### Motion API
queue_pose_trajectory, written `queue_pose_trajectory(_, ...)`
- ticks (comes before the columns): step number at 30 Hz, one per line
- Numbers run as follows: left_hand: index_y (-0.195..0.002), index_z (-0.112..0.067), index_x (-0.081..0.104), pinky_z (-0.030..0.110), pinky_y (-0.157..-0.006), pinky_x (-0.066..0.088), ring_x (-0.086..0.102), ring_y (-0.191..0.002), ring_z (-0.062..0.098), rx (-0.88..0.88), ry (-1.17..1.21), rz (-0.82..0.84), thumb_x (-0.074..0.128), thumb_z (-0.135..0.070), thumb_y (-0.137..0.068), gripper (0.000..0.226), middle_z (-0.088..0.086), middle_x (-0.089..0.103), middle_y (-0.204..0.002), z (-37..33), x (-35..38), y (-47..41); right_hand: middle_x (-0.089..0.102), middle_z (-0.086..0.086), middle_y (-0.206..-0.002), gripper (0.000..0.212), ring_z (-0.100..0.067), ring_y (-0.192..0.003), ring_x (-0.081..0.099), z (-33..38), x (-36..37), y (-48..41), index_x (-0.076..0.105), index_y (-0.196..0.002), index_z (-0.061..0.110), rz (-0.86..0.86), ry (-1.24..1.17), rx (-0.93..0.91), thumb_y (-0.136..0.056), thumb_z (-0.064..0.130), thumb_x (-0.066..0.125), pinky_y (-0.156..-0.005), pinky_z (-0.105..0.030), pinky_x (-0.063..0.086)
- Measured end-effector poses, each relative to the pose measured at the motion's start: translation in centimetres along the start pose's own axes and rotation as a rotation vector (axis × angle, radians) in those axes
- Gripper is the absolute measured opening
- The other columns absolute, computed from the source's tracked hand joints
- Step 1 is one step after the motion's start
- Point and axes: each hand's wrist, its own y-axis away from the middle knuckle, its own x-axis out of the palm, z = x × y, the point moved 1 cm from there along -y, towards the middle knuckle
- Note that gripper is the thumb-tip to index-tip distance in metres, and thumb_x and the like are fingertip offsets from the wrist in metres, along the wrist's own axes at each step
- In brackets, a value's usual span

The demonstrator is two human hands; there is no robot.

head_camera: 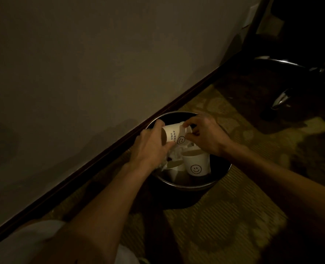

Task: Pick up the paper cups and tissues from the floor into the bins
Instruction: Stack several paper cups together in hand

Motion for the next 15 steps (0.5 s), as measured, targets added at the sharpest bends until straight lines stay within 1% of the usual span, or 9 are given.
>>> queue_pose_trajectory(2,-0.124,-0.020,0.050,0.026,-0.068,0.046,0.061,-0.099,0.020,0.005,-0.070,0.054,0.077,-0.035,-0.083,0.051,0.005,0.062,-0.112,-0.2,0.4,-0.5,0.057,-0.005,-0.129,0.034,-0.018,-0.098,0.064,-0.9,0.1,0.1,0.063,-0.122,0.016,0.051,0.012,0.025,-0.089,0.016,0.067,-0.080,-0.034,0.057)
queue_pose_trajectory(6,-0.117,-0.015,0.059,0.031,-0.072,0.048,0.062,-0.101,0.026,0.036,-0.170,0.124,0.078,-0.033,-0.082,0.044,0.010,0.065,-0.112,-0.1,0.6,-0.6,0.060,-0.004,-0.127,0.033,-0.017,-0.104,0.060,-1.5,0.4,1.0,0.065,-0.122,0.020,0.175,0.104,0.057,-0.090,0.028,0.067,-0.075,-0.024,0.045)
queue_pose_trajectory(8,-0.122,-0.014,0.061,0.031,-0.074,0.050,0.063,-0.101,0.024,0.031,-0.102,0.132,0.078,-0.033,-0.082,0.047,0.010,0.065,-0.114,0.4,0.2,-0.5,0.059,-0.005,-0.126,0.031,-0.018,-0.108,0.057,-0.8,0.3,1.6,0.067,-0.119,0.019,0.136,0.137,0.044,-0.091,0.031,0.066,-0.080,-0.027,0.044)
queue_pose_trajectory(10,-0.126,-0.014,0.062,0.029,-0.077,0.052,0.064,-0.098,0.020,0.035,0.013,0.119,0.074,-0.034,-0.086,0.047,0.008,0.067,-0.114,0.4,-0.5,-0.3,0.057,-0.003,-0.127,0.028,-0.019,-0.114,0.053,0.0,-0.1,2.8,0.068,-0.116,0.019,0.048,0.114,0.010,-0.090,0.031,0.065,-0.090,-0.032,0.045)
queue_pose_trajectory(11,-0.125,-0.014,0.063,0.028,-0.077,0.052,0.065,-0.097,0.019,0.051,0.045,0.109,0.071,-0.034,-0.088,0.042,0.005,0.068,-0.111,0.0,-1.1,-0.2,0.056,0.000,-0.126,0.026,-0.017,-0.114,0.053,0.4,-0.3,3.6,0.068,-0.113,0.020,-0.011,0.075,-0.011,-0.090,0.032,0.065,-0.092,-0.033,0.045)
queue_pose_trajectory(12,-0.117,-0.017,0.067,0.026,-0.072,0.051,0.065,-0.094,0.017,0.069,0.050,0.094,0.069,-0.035,-0.090,0.033,0.001,0.068,-0.103,-0.4,-1.7,-0.2,0.056,0.004,-0.122,0.024,-0.013,-0.110,0.053,1.0,-0.4,4.6,0.068,-0.110,0.023,-0.085,0.009,-0.027,-0.089,0.034,0.064,-0.088,-0.032,0.047)
queue_pose_trajectory(13,-0.102,-0.021,0.069,0.023,-0.065,0.047,0.065,-0.085,0.016,0.077,0.040,0.077,0.067,-0.035,-0.091,0.018,-0.005,0.066,-0.089,-0.8,-2.7,-0.3,0.056,0.009,-0.117,0.020,-0.007,-0.102,0.055,1.9,-0.3,5.5,0.067,-0.104,0.026,-0.159,-0.079,-0.035,-0.087,0.036,0.064,-0.081,-0.027,0.047)
queue_pose_trajectory(14,-0.083,-0.025,0.064,0.024,-0.059,0.042,0.062,-0.075,0.015,0.077,0.015,0.058,0.066,-0.035,-0.092,0.014,-0.008,0.061,-0.076,-1.0,-4.1,-0.2,0.058,0.015,-0.107,0.013,-0.002,-0.092,0.057,3.3,-0.1,6.2,0.067,-0.097,0.029,-0.201,-0.172,-0.048,-0.086,0.036,0.065,-0.073,-0.021,0.046)
queue_pose_trajectory(15,-0.071,-0.025,0.056,0.026,-0.058,0.040,0.058,-0.069,0.016,0.077,-0.041,0.027,0.064,-0.036,-0.092,0.025,-0.010,0.054,-0.067,-0.8,-6.1,0.1,0.060,0.018,-0.096,0.005,0.000,-0.083,0.059,5.0,0.5,6.6,0.066,-0.089,0.032,-0.191,-0.251,-0.071,-0.085,0.035,0.066,-0.065,-0.014,0.044)
